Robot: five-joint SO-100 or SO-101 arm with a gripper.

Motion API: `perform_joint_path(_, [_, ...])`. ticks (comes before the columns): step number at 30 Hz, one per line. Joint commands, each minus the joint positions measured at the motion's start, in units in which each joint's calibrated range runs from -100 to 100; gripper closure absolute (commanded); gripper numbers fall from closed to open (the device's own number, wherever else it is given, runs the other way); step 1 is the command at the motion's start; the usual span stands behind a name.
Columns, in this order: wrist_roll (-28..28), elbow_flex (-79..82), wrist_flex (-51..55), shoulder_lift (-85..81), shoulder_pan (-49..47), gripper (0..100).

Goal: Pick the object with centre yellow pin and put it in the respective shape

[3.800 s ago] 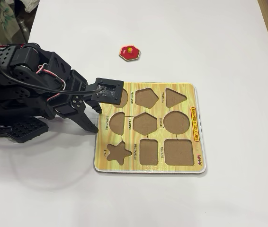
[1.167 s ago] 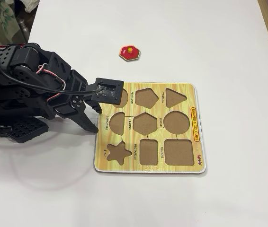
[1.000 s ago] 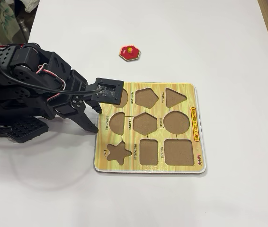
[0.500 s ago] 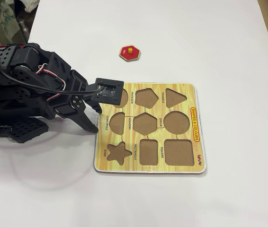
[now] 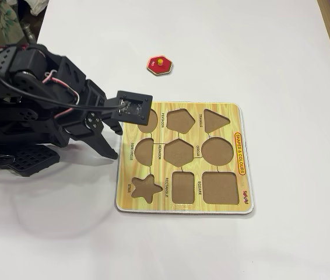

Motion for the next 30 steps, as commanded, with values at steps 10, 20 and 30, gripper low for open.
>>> perform_joint_path(10, [0.3,-30.0,0.4,31.7,-0.1,81])
perform_joint_path(20, [0.0,-47.8,0.4,54.8,-9.7,81])
perform_joint_path(30, [0.5,-61.5,0.6,67.7,-22.1,81])
